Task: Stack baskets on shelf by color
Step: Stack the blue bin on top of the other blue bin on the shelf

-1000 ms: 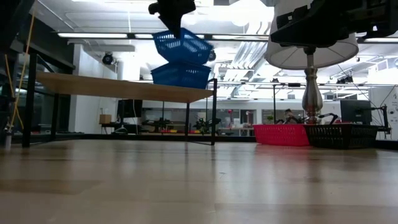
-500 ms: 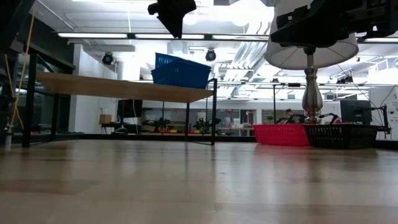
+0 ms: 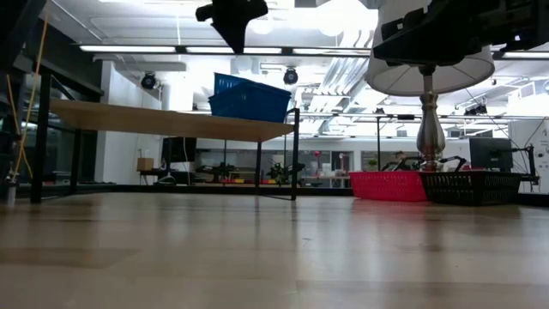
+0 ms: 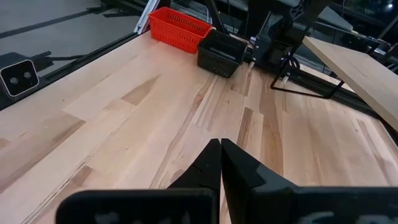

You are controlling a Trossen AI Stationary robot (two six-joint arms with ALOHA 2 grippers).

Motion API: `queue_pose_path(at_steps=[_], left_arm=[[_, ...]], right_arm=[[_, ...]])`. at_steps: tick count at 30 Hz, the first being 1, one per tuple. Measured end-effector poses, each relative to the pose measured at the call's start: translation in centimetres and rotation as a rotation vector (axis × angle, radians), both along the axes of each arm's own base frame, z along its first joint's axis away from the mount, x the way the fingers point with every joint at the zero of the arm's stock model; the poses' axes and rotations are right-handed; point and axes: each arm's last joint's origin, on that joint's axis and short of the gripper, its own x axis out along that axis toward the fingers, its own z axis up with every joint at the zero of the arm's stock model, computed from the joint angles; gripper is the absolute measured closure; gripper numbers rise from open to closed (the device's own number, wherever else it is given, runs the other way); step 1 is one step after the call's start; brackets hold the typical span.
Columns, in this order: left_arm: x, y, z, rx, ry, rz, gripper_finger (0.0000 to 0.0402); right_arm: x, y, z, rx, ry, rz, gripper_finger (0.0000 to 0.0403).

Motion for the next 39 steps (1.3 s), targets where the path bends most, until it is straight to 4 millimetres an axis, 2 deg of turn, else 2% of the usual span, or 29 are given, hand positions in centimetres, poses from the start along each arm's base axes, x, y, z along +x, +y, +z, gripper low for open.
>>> queue_pose_path(at_steps=[1,3,10,22,26,30,33,37,39], left_arm=[[0.1,0.1,0.1,0.011,-0.02,0.006,0.0372],[0.4,0.2,0.3,0.03,-0.056,0.01,0.0392],[1.1,0.0,0.8,0.118,-0.123,0.052,0.0399],[2.6,-2.2,1.4,0.238,-0.139,0.049,0.0401],[3.1,-2.9,-0.5,0.268,-0.104,0.048,0.0401],[1.9,-3.0,-3.0,0.309,-0.175,0.026,0.0401],[0.5,-2.3,-5.2,0.33,-0.336,-0.023,0.0401],[-2.6,-1.7,-5.3,0.353,-0.657,-0.041,0.0401],[-3.8,-1.5,-5.5,0.361,-0.714,-0.022,0.0401]], right_arm=[[0.0,0.0,0.0,-0.001,0.001,0.0,0.0403],[0.0,0.0,-0.1,-0.003,0.005,0.0,0.0403],[-0.1,0.0,-0.2,-0.001,0.026,-0.002,0.0403],[-0.1,0.0,-0.3,0.006,0.03,-0.006,0.0403],[-0.1,0.0,-0.3,0.012,0.033,-0.008,0.0403],[-0.1,0.0,-0.3,0.01,0.038,-0.008,0.0403],[-0.1,0.0,-0.3,0.009,0.038,-0.008,0.0403],[-0.1,0.0,-0.3,0.004,0.037,-0.01,0.0403],[-0.1,0.0,-0.3,0.003,0.037,-0.01,0.0403]])
